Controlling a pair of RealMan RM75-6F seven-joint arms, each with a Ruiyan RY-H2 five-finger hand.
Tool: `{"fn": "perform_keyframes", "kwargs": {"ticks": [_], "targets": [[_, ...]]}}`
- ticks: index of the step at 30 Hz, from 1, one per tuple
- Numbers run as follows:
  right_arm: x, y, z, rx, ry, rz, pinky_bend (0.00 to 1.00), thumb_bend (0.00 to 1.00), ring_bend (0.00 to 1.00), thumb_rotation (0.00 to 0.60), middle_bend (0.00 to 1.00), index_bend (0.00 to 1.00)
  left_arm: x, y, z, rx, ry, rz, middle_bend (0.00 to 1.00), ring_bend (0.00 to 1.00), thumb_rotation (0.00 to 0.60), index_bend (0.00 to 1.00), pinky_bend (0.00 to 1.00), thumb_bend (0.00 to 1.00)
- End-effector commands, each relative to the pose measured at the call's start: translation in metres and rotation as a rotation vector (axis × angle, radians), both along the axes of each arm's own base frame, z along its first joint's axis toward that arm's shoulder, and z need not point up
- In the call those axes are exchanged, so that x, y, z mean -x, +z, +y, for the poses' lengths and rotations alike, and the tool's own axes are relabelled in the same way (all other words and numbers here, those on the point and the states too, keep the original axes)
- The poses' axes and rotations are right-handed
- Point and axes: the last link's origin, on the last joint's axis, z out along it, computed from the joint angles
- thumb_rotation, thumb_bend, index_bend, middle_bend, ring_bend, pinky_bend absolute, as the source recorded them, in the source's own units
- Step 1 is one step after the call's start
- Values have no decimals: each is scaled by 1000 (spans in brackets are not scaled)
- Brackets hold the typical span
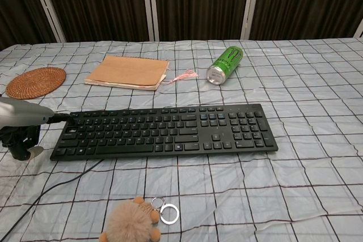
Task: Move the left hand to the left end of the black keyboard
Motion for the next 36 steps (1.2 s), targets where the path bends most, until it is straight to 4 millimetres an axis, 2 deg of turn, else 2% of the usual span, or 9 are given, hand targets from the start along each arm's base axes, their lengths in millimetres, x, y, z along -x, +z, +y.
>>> {"fn": "perform_keyframes", "kwargs": {"ticks": [1, 7, 14, 17, 19, 21, 23, 29, 36], "targets": [[0, 0, 0, -1, -1, -1, 0, 48, 0, 600, 0, 13, -1, 1, 0, -2, -3, -2, 846, 718, 600, 0, 544, 525], [0, 0, 0, -2, -3, -1, 0, 47, 0, 600, 0, 13, -6, 7, 2, -21, -17, -23, 846, 716, 600, 0, 543, 526], [1, 0, 0, -1, -2, -3, 0, 48, 0, 600, 0, 13, -18, 35, 4, -128, -67, -152, 789, 648, 600, 0, 489, 523], [1, 1, -1, 1, -2, -2, 0, 47, 0, 600, 0, 13, -20, 48, 1, -188, -110, -184, 631, 490, 600, 0, 382, 494], [1, 1, -1, 2, 0, 1, 0, 47, 0, 600, 0, 13, -19, 60, -6, -239, -143, -205, 415, 328, 600, 0, 305, 452], [1, 0, 1, 0, 0, 5, 0, 48, 0, 600, 0, 13, -15, 75, -20, -302, -178, -228, 109, 118, 600, 0, 162, 386], [1, 0, 2, 2, 5, 11, 0, 48, 0, 600, 0, 13, -6, 85, -34, -347, -200, -236, 3, 14, 600, 0, 47, 316], [0, 1, 2, 13, 27, 49, 0, 47, 0, 600, 0, 11, 37, 109, -85, -488, -256, -204, 0, 0, 600, 0, 0, 58], [-1, 0, 3, 20, 58, 97, 0, 47, 0, 600, 0, 10, 75, 128, -125, -619, -308, -174, 0, 0, 600, 0, 0, 6]]}}
